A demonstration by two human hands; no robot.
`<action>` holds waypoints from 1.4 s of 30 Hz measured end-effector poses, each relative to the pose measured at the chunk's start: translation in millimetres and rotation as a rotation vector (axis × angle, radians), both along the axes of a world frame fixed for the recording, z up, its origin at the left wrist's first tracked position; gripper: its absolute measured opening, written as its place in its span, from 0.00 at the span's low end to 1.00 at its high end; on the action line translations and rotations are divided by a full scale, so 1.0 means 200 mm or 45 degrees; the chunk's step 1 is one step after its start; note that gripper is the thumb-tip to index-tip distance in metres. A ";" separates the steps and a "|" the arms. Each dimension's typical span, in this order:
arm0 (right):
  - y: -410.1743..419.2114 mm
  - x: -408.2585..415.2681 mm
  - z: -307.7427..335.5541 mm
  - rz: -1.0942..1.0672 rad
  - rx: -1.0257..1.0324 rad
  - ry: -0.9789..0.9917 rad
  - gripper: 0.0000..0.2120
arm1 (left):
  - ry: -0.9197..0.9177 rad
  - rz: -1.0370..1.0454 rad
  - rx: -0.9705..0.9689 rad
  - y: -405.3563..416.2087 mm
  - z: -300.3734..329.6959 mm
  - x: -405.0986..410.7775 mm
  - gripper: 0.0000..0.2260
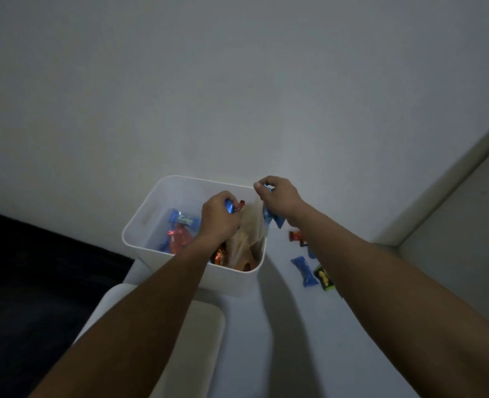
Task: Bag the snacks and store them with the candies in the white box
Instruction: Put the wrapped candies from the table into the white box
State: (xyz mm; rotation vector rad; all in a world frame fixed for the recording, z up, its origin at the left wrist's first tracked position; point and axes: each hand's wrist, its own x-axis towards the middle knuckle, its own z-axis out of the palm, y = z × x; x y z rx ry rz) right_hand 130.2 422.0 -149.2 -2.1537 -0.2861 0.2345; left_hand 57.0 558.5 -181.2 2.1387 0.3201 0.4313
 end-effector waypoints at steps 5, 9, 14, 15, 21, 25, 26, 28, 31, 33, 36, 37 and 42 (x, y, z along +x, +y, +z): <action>0.28 -0.01 -0.03 0.015 -0.051 0.083 0.18 | 0.216 0.088 -0.122 0.24 -0.11 -0.06 0.06; 0.40 0.00 -0.10 0.043 -0.100 0.188 0.26 | 0.477 0.030 -0.482 0.33 -0.18 -0.06 0.25; 0.39 0.03 -0.12 -0.065 -0.124 0.225 0.28 | 0.567 0.138 -0.747 0.35 -0.20 -0.04 0.43; 0.36 0.03 -0.12 -0.082 -0.124 0.202 0.27 | 0.551 0.142 -0.761 0.36 -0.22 -0.03 0.48; 0.10 0.05 -0.08 -0.207 0.111 0.115 0.13 | 0.443 0.151 -0.284 0.19 -0.09 0.01 0.32; -0.18 0.08 -0.08 -0.297 0.089 0.169 0.13 | 0.209 -0.034 -0.182 -0.03 -0.02 0.06 0.21; -0.26 0.08 -0.09 -0.306 0.062 0.190 0.13 | 0.182 -0.085 -0.180 -0.10 -0.01 0.08 0.18; -0.41 0.09 -0.12 -0.323 0.005 0.245 0.13 | 0.169 -0.179 -0.140 -0.25 0.01 0.12 0.15; -0.63 0.09 -0.19 -0.348 -0.138 0.254 0.14 | 0.162 -0.314 -0.061 -0.47 -0.01 0.16 0.16; -0.75 0.08 -0.26 -0.366 -0.258 0.252 0.13 | 0.208 -0.416 0.054 -0.60 -0.06 0.17 0.15; -0.91 0.05 -0.40 -0.340 -0.491 0.265 0.16 | 0.354 -0.541 0.165 -0.74 -0.22 0.17 0.12; -0.95 0.04 -0.46 -0.317 -0.576 0.282 0.19 | 0.412 -0.564 0.208 -0.77 -0.28 0.17 0.14; -1.08 -0.02 -0.78 -0.130 -0.761 0.324 0.40 | 0.581 -0.627 0.556 -0.83 -0.65 0.16 0.27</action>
